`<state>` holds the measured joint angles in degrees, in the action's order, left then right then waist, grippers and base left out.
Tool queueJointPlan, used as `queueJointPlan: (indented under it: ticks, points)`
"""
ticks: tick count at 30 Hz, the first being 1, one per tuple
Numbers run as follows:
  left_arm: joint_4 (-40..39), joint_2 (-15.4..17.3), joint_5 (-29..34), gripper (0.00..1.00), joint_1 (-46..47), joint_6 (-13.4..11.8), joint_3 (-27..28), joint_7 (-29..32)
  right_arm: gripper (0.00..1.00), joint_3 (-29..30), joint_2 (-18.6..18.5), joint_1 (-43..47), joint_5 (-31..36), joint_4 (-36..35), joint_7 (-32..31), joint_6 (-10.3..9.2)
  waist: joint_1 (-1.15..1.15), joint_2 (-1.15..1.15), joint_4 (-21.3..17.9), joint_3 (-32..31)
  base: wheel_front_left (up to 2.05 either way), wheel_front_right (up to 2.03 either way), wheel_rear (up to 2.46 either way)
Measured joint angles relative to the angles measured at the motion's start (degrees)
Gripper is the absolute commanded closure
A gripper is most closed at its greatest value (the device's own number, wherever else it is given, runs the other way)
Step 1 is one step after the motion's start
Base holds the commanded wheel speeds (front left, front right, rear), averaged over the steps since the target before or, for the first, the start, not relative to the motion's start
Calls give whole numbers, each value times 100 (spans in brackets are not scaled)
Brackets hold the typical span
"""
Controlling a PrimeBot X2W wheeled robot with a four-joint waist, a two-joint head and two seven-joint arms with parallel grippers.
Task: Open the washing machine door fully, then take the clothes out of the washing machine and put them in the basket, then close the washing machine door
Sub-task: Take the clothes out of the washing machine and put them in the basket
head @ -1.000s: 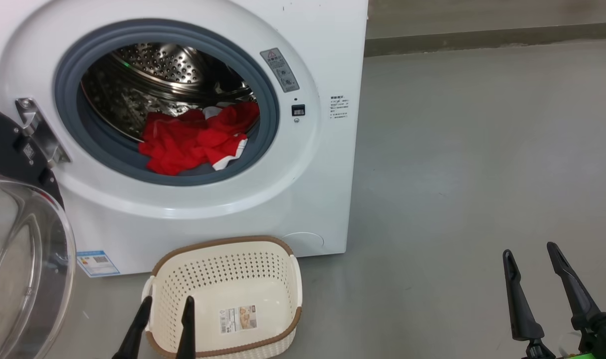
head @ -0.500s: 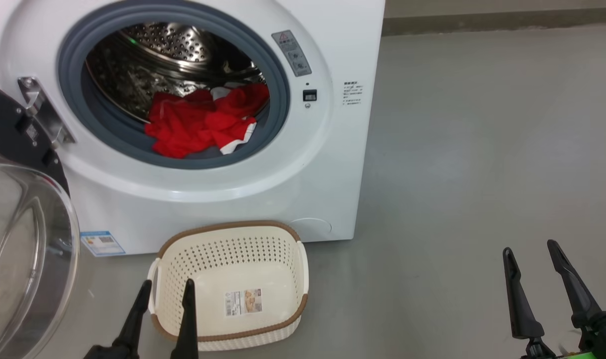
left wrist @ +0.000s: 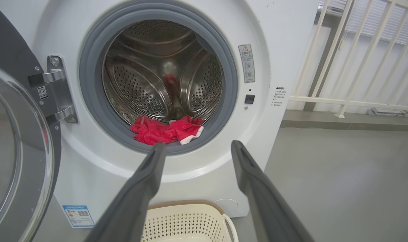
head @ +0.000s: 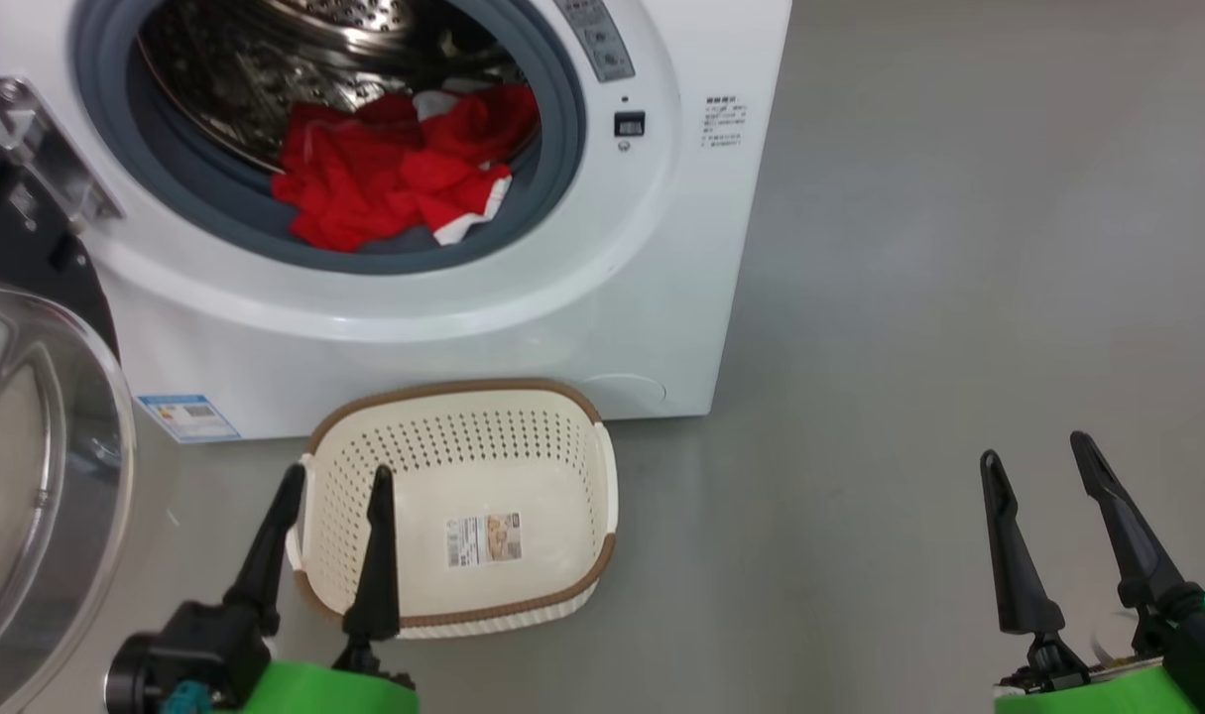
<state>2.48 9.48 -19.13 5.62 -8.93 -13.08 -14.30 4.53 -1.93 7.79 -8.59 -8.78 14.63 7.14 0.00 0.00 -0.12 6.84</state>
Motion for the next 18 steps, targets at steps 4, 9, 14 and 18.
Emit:
queueJointPlan:
  ticks: [4, 9, 14, 18]
  points:
    - [131, 1, -2, 0, 323, 81, 33, -1, 0, -19, -1, -124, 0, -4, 0, 1, 0, 0, -17, 232, 0, 0, 0]
    - [339, 7, -9, 0, 877, 97, 112, -16, 0, -38, -4, -329, 0, -20, 0, 1, 0, 0, -44, 550, 0, 0, 0]
    - [569, 1, -81, 0, 1451, 145, 170, 15, 0, -78, -9, -552, 0, -23, 0, 0, 0, 0, -83, 876, 0, 0, 0]
    - [727, 10, -83, 0, 1798, 147, 176, 65, 0, -111, -11, -662, 0, -20, 1, 0, 0, 0, -115, 1059, 0, 0, 0]
